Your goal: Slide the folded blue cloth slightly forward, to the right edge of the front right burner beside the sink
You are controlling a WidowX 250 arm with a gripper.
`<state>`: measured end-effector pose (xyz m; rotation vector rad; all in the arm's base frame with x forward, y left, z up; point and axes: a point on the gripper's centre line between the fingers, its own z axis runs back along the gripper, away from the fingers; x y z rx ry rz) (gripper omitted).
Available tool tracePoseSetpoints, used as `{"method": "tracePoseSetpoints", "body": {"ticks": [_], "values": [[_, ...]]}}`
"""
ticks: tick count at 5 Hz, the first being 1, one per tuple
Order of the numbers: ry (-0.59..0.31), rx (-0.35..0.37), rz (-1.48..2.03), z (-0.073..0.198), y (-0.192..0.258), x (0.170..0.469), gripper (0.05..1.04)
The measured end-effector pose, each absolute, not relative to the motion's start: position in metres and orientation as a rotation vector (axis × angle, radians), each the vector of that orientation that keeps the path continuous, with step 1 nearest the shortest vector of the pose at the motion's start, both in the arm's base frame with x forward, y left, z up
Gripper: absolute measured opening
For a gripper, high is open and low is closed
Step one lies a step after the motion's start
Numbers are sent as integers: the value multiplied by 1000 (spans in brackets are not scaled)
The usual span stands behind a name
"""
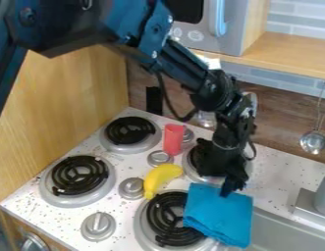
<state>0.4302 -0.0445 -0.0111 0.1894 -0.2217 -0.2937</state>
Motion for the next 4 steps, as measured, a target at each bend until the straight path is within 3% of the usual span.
{"method": "tracePoseSetpoints", "body": {"ticks": [2, 3, 4], "values": [[-226, 195, -279, -10, -38, 437, 1001], [-181, 195, -294, -27, -36, 418, 1001], [-199, 188, -300, -20, -37, 408, 1001]]}}
